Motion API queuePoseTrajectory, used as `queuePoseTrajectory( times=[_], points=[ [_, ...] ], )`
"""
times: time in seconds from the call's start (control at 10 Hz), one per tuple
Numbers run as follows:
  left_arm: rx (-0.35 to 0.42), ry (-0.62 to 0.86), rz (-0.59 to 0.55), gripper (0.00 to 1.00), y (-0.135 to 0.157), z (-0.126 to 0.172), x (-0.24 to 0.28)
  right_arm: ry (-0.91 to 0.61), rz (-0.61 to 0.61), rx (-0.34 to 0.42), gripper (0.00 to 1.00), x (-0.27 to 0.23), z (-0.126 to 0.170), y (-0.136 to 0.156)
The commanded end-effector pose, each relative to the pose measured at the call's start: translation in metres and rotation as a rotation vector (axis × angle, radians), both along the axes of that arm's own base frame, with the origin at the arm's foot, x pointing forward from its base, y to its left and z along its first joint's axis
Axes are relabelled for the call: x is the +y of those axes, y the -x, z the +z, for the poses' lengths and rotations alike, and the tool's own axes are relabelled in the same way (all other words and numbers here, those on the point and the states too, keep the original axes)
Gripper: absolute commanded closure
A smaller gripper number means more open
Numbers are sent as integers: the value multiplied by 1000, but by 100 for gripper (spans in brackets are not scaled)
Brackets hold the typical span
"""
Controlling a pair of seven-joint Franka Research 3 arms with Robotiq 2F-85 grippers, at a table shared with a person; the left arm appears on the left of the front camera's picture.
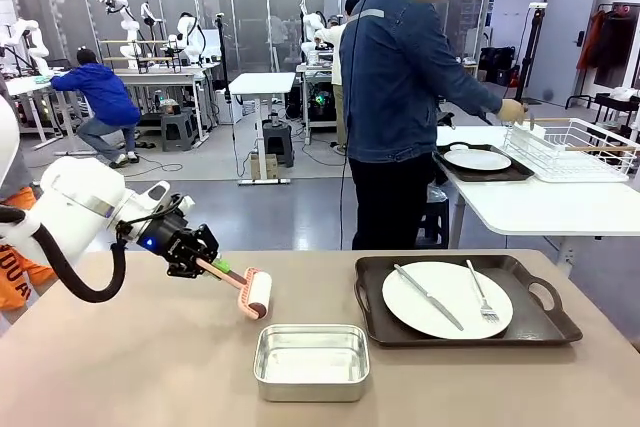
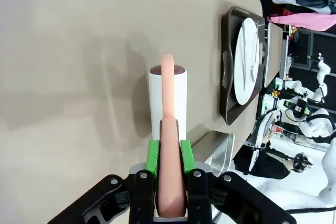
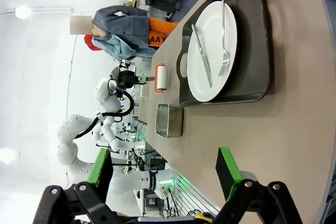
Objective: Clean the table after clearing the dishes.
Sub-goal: When the left (or right) Handle tray is removed, use the left hand (or right hand) to clean the left (or right) side of the table with the Lint Roller.
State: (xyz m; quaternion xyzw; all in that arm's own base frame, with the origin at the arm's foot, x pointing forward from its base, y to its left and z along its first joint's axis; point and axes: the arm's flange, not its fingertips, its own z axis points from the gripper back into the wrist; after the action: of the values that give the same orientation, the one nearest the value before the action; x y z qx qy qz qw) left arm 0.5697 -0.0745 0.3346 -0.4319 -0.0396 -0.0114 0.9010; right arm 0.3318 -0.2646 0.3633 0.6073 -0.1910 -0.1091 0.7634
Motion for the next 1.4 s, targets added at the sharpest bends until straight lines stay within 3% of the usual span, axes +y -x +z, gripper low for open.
queuePoseTrajectory(
  times=[0.0,0.2,0.7,1.0,1.3],
  points=[
    [-32,69,-9,79,3,-15,12,-2,-1,-1,0,1,3,1],
    [5,105,-30,79,7,-36,37,-2,-1,-1,0,1,3,1],
    [-25,175,-140,79,12,-60,135,-2,-1,-1,0,1,3,1],
    [126,202,-27,79,24,-63,210,-2,-1,-1,0,1,3,1],
    [219,55,25,79,24,-52,238,-2,-1,-1,0,1,3,1]
  ],
)
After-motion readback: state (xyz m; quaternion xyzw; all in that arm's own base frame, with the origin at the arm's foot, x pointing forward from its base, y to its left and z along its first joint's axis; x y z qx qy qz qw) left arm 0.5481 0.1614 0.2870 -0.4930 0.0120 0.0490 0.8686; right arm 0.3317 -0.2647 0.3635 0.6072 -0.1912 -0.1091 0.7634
